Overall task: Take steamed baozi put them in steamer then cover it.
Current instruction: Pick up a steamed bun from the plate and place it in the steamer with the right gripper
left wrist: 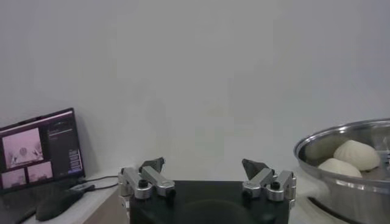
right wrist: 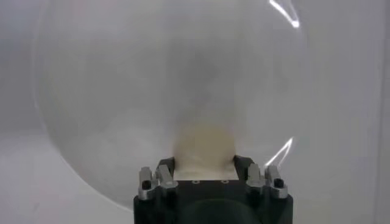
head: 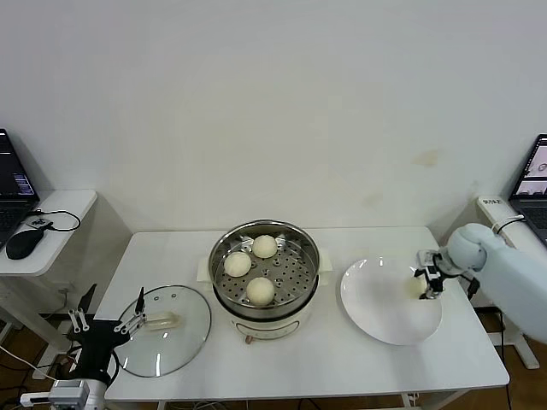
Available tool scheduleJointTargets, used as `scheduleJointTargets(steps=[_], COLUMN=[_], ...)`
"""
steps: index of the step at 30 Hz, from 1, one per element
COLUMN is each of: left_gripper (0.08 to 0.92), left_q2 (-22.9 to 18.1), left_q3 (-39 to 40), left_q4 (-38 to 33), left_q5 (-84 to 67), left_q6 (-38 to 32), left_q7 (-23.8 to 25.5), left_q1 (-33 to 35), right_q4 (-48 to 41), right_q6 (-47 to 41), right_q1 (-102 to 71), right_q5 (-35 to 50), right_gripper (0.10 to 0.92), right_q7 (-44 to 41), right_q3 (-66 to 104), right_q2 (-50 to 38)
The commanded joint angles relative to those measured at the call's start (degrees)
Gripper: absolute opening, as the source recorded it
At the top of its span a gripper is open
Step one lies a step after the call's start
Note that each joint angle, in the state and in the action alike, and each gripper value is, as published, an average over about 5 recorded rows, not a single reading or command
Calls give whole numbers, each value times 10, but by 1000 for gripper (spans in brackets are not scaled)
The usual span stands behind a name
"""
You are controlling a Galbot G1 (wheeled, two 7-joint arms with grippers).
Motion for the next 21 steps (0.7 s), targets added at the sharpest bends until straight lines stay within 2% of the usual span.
scheduleJointTargets(steps=[1,6,12,17,21], left_gripper=[823,823,823,823,823], left_q2=[1,3,1,-3,-6], left_q3=[3,4,11,16,14], left_q4=[2,2,2,4,2], left_q5=[0,-1,2,3,4], left_q6=[1,0,0,-1,-2], left_q7=[0,0,0,0,-1], left_q1=[-4,-6,-12,-17,-15], right_q4=[117,174,230,229,210], right_q6=[-63,-98,-156,-198,-227], right_q1=[219,352,445,454,425], right_q5=[162,240,344,423,454], right_gripper=[613,619,627,630,636], right_q7=[-4,14,57,103,140], right_q3=[-143,-248,-331,-357,-356], right_q2=[-55,-35,32,114,169])
